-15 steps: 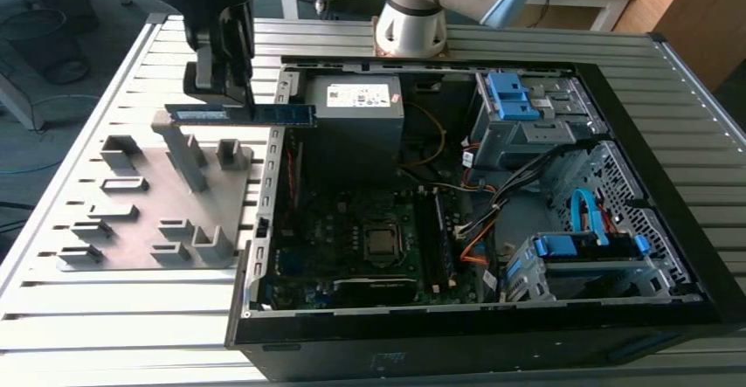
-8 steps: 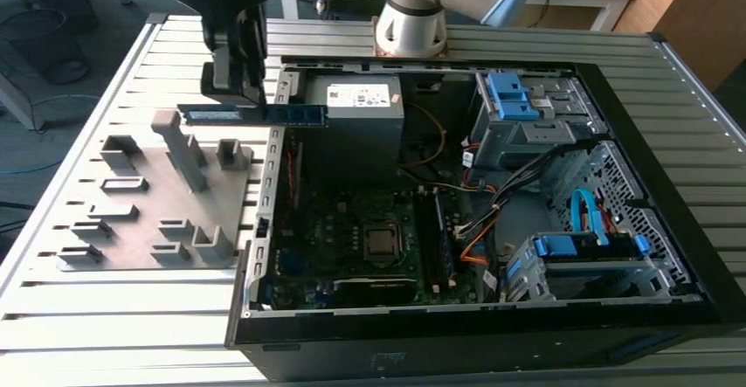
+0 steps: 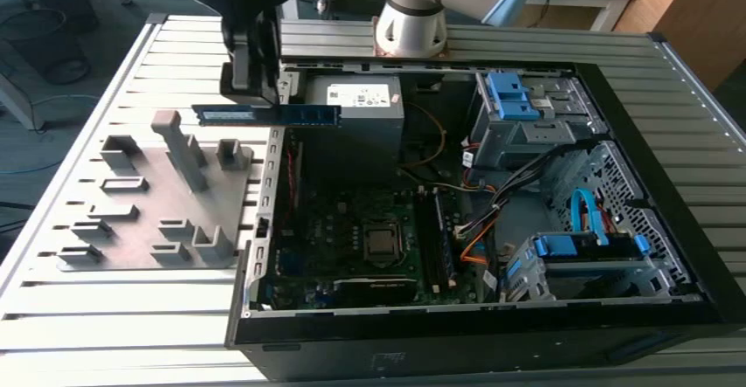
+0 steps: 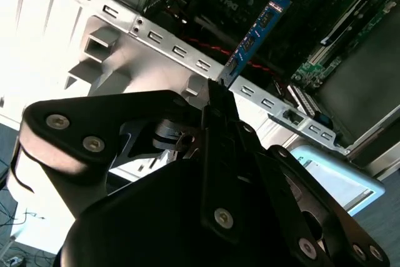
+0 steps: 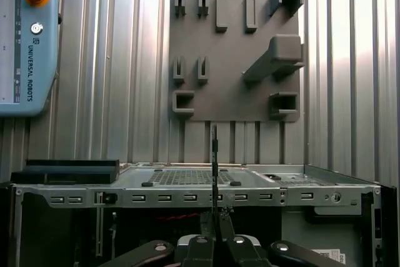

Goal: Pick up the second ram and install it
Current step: 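Pick up the second ram and move it above second insertion slot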

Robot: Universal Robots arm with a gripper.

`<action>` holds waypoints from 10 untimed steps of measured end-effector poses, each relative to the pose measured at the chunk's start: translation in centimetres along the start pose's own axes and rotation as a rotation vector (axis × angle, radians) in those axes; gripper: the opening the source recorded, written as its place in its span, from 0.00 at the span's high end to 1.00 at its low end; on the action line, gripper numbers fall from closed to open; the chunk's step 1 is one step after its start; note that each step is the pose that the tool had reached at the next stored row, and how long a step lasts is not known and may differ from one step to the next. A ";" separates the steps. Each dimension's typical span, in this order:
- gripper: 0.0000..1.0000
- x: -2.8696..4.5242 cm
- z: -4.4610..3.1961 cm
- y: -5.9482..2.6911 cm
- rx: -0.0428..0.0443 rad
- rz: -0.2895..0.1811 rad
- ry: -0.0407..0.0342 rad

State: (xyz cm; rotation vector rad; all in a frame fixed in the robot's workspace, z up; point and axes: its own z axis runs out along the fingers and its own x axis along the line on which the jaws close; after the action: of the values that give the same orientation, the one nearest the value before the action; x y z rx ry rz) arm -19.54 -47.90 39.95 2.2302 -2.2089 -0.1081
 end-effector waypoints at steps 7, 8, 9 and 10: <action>0.86 0.01 -0.05 -1.24 -0.0006 0.000 0.0000; 0.86 0.01 -0.05 -1.44 -0.0007 0.000 0.0000; 0.86 0.02 -0.06 -1.63 -0.0009 0.000 0.0000; 0.86 0.02 -0.06 -1.84 -0.0010 0.000 0.0000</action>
State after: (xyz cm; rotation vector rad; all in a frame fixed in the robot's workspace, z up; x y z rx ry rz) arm -17.70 -47.90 39.92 2.2297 -2.2084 -0.1092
